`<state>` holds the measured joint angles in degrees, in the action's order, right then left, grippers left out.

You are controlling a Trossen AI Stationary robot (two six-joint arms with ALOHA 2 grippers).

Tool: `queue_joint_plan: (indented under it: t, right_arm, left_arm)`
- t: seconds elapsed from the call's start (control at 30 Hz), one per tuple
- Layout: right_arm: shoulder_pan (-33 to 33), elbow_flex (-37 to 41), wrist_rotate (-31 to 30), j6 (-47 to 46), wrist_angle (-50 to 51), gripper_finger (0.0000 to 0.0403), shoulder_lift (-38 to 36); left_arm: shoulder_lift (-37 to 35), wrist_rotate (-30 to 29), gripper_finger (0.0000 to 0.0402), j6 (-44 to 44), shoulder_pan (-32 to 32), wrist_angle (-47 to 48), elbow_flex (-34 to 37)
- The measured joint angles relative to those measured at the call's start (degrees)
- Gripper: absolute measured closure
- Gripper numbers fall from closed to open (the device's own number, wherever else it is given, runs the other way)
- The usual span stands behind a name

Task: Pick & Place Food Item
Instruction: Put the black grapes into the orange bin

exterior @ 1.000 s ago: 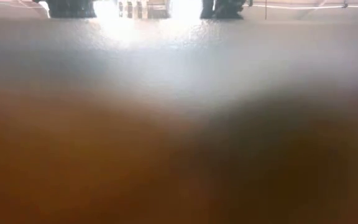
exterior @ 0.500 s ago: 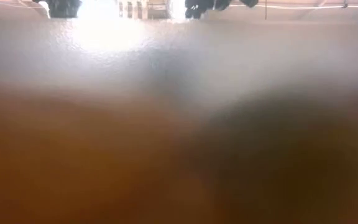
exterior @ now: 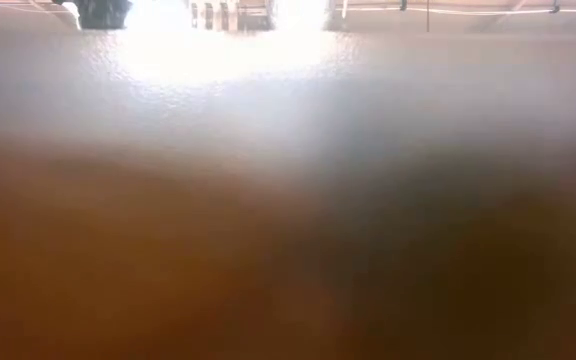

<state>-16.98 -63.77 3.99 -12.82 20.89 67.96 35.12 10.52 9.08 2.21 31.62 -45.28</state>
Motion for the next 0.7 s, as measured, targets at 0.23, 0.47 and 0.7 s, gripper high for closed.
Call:
queue_joint_plan:
  t: [0.23, 0.47, 0.7]
  right_arm:
    - [-0.1, 17.9, 6.4, 0.0, -27.4, 0.0371, -2.0]
    - [-0.3, 25.7, 6.6, 0.0, -41.9, 0.0371, 4.9]
    - [-0.4, 22.3, 11.1, -0.5, -42.1, 0.0371, 14.6]
  left_arm:
    - [0.0, 0.0, 0.0126, 0.0, 0.0, 0.0, 0.0]
    - [0.0, 0.0, 0.0126, 0.0, 0.0, 0.0, 0.0]
    - [0.0, 0.0, 0.0126, 0.0, 0.0, 0.0, 0.0]
